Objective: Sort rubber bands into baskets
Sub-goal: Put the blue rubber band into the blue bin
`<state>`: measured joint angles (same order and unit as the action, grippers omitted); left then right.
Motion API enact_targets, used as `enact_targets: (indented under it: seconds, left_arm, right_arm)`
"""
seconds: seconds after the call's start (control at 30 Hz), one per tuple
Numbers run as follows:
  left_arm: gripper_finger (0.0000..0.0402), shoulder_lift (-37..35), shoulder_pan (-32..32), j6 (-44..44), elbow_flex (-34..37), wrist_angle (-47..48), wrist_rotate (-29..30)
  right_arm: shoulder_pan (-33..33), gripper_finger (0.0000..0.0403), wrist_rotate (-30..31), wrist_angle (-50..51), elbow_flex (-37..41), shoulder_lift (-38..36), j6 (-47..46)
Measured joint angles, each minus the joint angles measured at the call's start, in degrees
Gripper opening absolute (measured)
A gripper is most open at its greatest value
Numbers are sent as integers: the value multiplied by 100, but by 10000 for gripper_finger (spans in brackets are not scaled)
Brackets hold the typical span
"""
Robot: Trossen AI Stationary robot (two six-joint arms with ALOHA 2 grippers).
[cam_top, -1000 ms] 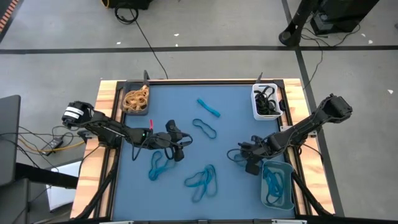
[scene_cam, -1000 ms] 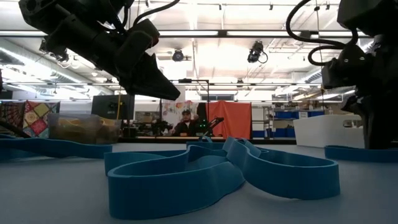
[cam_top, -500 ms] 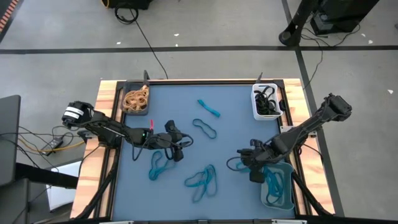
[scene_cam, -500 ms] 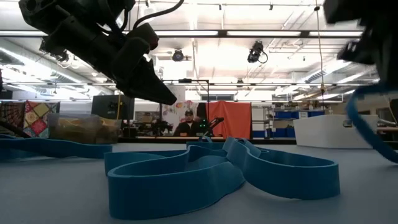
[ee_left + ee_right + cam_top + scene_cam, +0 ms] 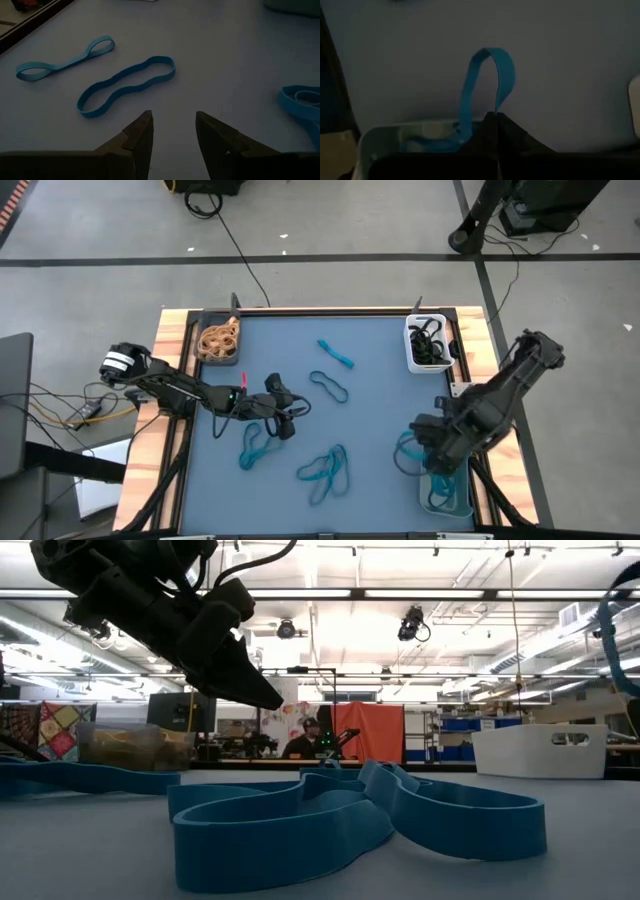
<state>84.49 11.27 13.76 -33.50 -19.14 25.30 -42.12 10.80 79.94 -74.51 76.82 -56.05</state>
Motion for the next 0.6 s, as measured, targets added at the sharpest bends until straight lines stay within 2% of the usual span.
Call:
enact_targets:
  seconds: [0.37, 0.6]
  left_arm:
    - [151, 2, -2, 0, 0, -22, 0]
    - [151, 2, -2, -1, 0, -31, 18]
  right_arm:
    - [-1398, 2, 136, 387, -73, 0, -1969]
    - [-2100, 2, 333, 58, 75, -2, -2925]
